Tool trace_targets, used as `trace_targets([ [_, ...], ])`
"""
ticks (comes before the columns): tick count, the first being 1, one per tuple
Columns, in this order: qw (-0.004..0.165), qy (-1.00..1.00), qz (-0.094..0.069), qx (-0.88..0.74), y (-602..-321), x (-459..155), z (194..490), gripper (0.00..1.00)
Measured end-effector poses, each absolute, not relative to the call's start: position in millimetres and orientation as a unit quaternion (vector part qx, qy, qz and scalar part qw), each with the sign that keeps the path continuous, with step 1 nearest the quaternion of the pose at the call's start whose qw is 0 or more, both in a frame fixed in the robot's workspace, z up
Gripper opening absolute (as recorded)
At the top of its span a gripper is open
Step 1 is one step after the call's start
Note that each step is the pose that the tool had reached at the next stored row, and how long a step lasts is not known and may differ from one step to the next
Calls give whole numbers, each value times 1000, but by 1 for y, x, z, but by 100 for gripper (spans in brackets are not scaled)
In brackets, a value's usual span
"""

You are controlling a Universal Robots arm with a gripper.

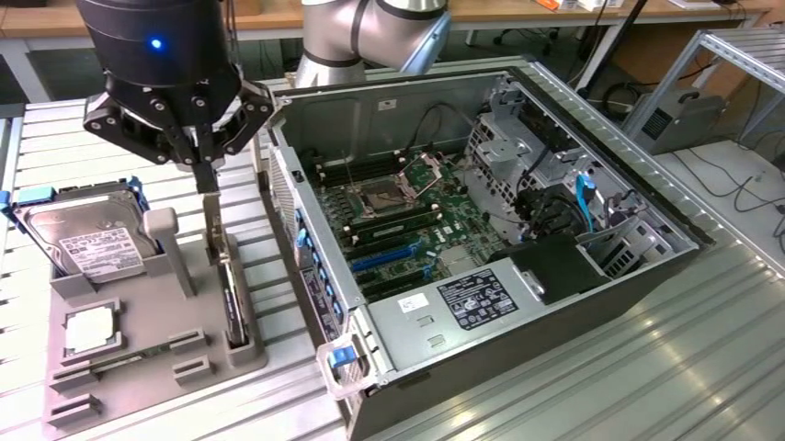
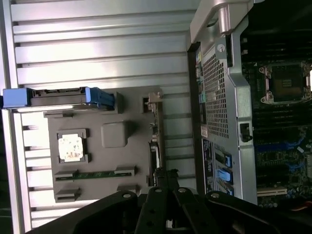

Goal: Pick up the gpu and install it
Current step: 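Reach for the gpu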

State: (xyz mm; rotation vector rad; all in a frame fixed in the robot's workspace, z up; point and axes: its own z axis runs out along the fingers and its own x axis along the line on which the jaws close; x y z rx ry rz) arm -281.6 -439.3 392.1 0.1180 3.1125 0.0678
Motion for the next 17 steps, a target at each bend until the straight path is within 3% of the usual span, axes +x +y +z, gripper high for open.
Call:
trace_targets([
  [17,13,999,22,38,-467,-288,392,11],
])
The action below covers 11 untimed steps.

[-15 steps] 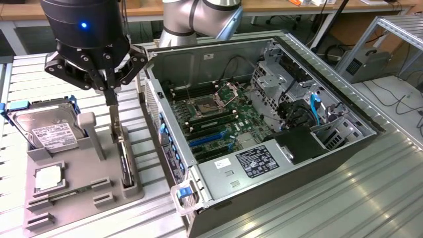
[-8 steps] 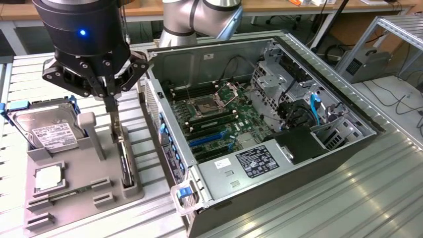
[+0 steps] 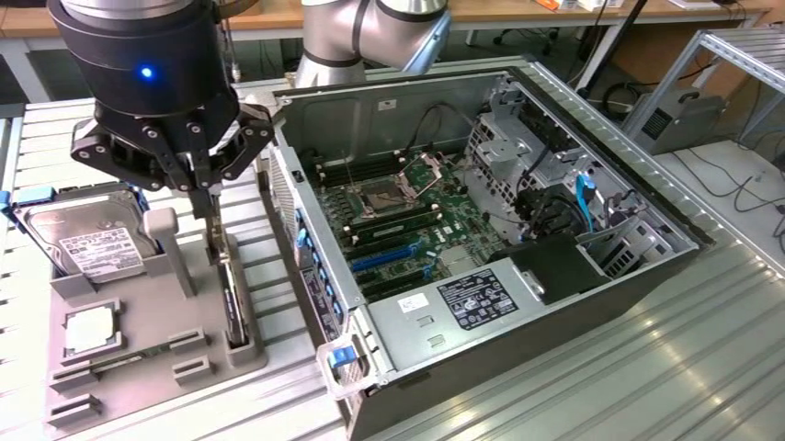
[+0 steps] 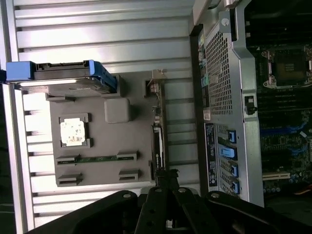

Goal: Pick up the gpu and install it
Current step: 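Reach for the gpu, then pick up the gpu and move the gpu toward the slot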

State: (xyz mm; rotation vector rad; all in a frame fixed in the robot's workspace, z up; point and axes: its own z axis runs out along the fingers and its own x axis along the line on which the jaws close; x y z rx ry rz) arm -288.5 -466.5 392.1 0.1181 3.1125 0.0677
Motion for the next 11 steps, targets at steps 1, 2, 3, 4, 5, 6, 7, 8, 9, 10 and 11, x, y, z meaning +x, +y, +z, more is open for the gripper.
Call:
trace_targets([
  [1,13,999,22,38,-467,-289,392,11],
  [2,13,999,22,38,-467,-288,392,11],
  [3,13,999,22,38,-467,-288,392,11],
  [4,13,999,22,38,-467,-288,392,11],
  [5,13,999,22,38,-467,-288,392,11],
  [6,13,999,22,38,-467,-288,392,11],
  [7,13,999,22,38,-467,-288,392,11],
  [8,13,999,22,38,-467,-288,392,11],
  [9,13,999,22,38,-467,-288,392,11],
  [10,13,999,22,38,-467,-288,392,11],
  [11,13,999,22,38,-467,-288,392,11],
])
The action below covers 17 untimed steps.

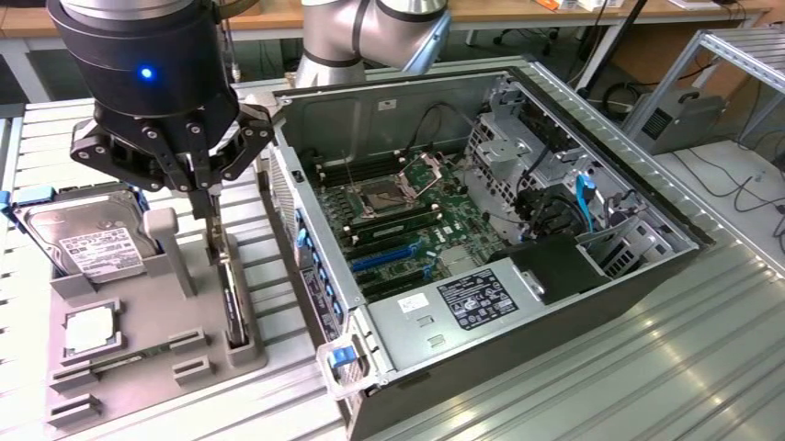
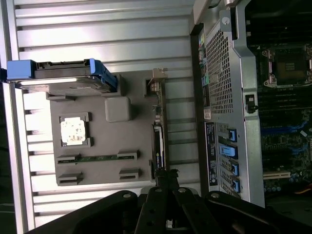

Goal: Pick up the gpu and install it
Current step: 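Pick up the gpu and move the gpu toward the slot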

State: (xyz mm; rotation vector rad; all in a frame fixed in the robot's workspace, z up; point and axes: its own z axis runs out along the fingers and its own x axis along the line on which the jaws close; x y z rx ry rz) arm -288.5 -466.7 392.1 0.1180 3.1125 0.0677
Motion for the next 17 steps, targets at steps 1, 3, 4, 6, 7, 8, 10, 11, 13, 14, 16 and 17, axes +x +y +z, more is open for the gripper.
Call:
trace_targets([
  [1,13,999,22,38,-467,-288,392,11],
  [3,13,999,22,38,-467,-288,392,11],
  [4,13,999,22,38,-467,-288,392,11],
  [6,13,999,22,38,-467,-288,392,30],
  [7,13,999,22,38,-467,-288,392,30],
  [8,13,999,22,38,-467,-288,392,30],
  [10,13,999,22,38,-467,-288,392,42],
  [11,13,999,22,38,-467,-288,392,42],
  [13,13,999,22,38,-467,-288,392,42],
  [14,13,999,22,38,-467,-288,392,42],
  [16,13,999,22,38,-467,-289,389,42],
  [17,13,999,22,38,-467,-288,387,42],
])
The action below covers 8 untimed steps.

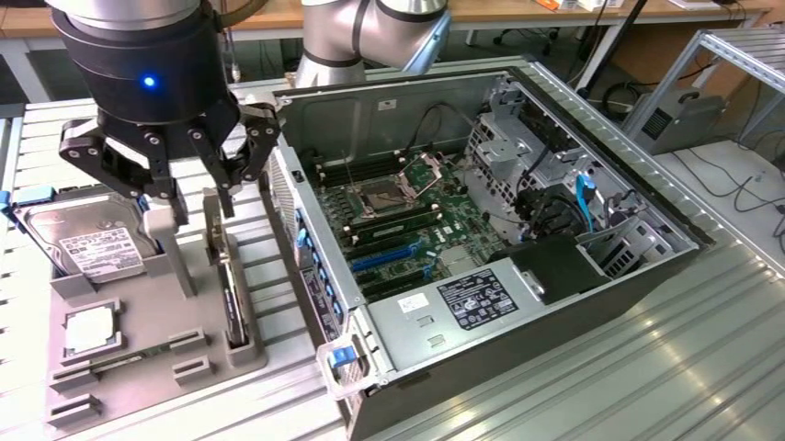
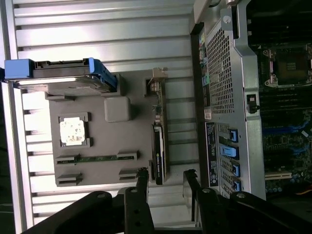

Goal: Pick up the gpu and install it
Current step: 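Pick up the gpu and move the gpu toward the slot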

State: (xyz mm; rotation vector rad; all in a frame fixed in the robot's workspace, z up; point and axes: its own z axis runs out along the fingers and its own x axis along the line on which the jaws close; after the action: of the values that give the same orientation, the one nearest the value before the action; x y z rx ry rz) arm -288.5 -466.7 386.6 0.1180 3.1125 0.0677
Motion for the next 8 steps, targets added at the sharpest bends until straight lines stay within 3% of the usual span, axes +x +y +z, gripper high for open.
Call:
trace_targets([
  [8,13,999,22,38,-467,-288,369,42],
])
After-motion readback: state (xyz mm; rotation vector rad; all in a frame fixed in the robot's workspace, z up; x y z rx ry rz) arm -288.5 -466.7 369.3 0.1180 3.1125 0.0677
